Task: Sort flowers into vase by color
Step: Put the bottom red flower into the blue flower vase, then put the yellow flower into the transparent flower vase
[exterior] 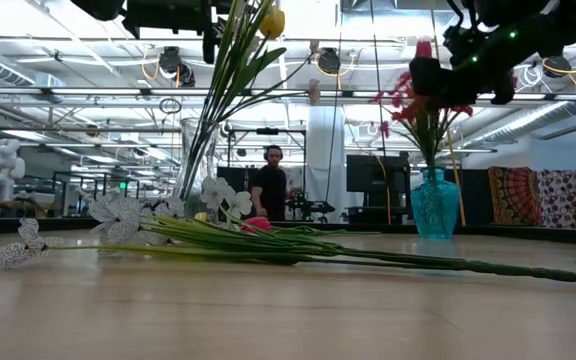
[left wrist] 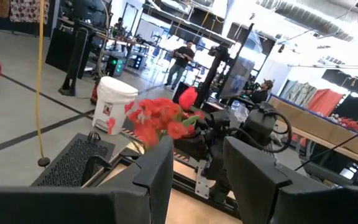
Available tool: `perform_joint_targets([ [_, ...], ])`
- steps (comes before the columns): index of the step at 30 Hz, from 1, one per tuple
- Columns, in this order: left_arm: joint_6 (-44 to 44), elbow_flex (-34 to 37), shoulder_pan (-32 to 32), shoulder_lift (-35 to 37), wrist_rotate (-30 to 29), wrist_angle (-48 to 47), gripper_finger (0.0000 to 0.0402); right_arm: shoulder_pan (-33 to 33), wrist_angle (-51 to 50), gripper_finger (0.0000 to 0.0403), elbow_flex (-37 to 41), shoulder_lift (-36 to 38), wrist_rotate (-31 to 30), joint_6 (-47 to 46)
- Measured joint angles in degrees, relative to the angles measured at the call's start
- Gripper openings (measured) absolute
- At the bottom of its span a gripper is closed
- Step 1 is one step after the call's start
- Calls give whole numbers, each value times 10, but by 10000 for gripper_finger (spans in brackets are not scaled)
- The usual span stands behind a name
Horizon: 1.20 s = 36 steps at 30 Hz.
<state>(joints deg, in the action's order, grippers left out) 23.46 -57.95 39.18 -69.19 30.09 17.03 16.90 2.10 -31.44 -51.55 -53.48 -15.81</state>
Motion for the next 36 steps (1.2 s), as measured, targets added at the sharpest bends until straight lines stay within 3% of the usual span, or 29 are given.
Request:
perform_joint_targets([
  [3, 2, 0, 0, 0, -2, 0, 148, 0, -4, 15, 0, 0, 4, 0],
  [14, 38, 0, 0, 0, -19, -56, 148, -2, -13, 101, 0, 19, 105, -25],
  [23, 72, 0, -12, 0, -49, -53, 148, -9, -125, 164, -22, 118, 130, -69],
  [29, 72, 0, -12, 0, -66, -71, 148, -33, -268, 156, -97, 153, 169, -114],
  [36, 35, 0, -12, -4, -84, -111, 148, -59, -385, 106, -194, 132, 249, -172],
])
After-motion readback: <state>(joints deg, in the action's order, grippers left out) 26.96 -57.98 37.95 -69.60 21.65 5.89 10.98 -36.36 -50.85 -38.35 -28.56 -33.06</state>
